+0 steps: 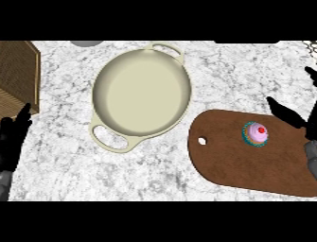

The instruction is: Pick the cupcake from the cutting board and place it in the pot

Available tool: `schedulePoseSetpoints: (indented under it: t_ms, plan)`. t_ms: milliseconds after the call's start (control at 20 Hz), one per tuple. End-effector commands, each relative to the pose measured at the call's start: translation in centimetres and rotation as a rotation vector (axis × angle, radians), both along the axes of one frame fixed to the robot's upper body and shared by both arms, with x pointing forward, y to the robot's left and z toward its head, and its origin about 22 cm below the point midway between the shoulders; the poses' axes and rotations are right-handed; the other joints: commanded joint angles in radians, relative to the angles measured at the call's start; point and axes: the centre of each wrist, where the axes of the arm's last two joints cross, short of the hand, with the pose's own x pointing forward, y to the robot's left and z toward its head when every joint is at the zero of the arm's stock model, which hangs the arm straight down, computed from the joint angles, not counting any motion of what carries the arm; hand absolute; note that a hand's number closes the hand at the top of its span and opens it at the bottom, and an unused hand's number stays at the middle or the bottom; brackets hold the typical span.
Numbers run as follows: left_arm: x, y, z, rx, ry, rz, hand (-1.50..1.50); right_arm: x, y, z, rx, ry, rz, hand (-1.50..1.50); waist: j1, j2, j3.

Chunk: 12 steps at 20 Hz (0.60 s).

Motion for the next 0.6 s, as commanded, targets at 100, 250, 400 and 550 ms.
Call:
schedulePoseSetpoints:
  t_ms: [100, 250, 400, 550]
  plan:
    - [0.7, -0.3, 1.0, 0.017, 0.046, 0.029, 0.0, 0.6, 2.7, -0.3, -0.11, 0.122, -0.066, -1.5, -0.001, -0.01, -0.003]
    - [0.3, -0.3, 1.3, 0.012, 0.052, 0.01, 0.0, 1.3, 1.7, 0.7, -0.17, 0.308, -0.148, -1.5, 0.01, -0.018, -0.006]
    - [0.9, -0.4, 1.4, 0.006, 0.063, 0.026, 0.0, 1.7, 3.2, 2.1, -0.21, 0.453, -0.189, -1.5, -0.013, -0.019, -0.008]
    - [1.2, -1.0, 1.6, 0.016, 0.055, 0.02, 0.0, 2.4, 5.6, 4.4, -0.253, 0.612, -0.212, -1.5, -0.002, -0.017, -0.005]
